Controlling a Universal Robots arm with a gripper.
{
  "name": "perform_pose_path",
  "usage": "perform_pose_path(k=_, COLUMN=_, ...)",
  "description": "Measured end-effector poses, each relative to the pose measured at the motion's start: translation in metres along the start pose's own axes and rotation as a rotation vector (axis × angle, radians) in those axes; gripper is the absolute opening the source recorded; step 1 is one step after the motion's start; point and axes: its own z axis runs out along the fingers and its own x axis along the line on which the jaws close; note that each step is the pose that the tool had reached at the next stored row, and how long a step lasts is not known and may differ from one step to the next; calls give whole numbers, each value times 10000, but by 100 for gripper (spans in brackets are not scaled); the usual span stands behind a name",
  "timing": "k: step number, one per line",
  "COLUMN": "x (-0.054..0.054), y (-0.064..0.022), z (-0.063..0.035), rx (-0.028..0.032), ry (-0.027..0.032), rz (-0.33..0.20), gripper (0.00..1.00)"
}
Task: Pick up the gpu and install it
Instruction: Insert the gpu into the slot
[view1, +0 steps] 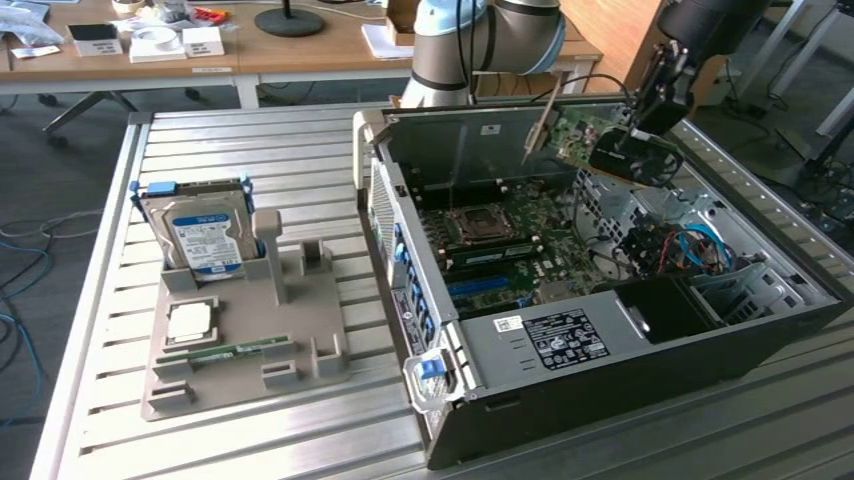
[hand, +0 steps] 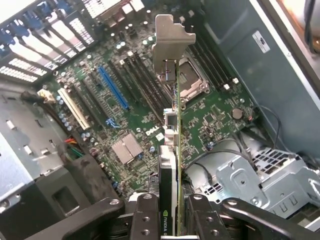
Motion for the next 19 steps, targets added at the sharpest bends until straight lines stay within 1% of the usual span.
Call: perform_pose_path(k=19, x=0, y=0, z=0, rx=-41, ry=115, rz=-1876, gripper=27)
